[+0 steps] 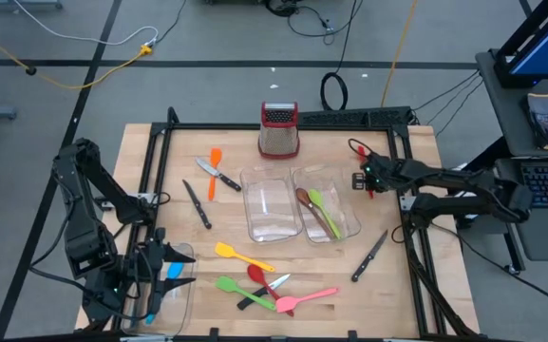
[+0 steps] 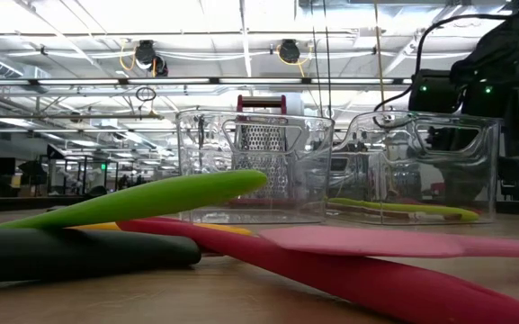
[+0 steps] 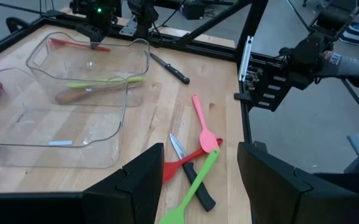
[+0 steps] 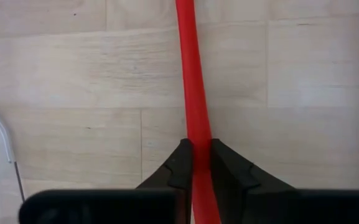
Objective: Pick & Place Kitchen Items
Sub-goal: Put the red spatula into the left transparent bin
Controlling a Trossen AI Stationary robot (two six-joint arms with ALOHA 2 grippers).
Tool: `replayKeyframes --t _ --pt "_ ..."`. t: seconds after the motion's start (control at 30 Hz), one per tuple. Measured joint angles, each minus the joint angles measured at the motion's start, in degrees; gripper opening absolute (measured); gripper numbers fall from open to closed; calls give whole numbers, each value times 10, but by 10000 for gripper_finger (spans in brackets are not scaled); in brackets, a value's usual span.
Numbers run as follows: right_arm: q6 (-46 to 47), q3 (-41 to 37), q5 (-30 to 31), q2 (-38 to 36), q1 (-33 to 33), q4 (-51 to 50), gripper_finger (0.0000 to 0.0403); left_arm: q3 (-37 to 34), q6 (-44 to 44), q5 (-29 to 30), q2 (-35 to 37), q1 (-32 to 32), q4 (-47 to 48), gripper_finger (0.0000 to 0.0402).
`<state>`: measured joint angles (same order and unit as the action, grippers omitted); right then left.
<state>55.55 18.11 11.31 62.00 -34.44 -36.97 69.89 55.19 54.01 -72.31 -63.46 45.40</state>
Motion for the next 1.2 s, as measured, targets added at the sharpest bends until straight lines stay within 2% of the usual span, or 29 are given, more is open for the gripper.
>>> replayKeyframes --t 0.67,1.2 --pt "9 -7 6 -46 0 -17 8 0 -16 -1 0 0 1 209" --pt "11 -6 9 -48 0 -30 0 0 -26 -1 0 0 2 209"
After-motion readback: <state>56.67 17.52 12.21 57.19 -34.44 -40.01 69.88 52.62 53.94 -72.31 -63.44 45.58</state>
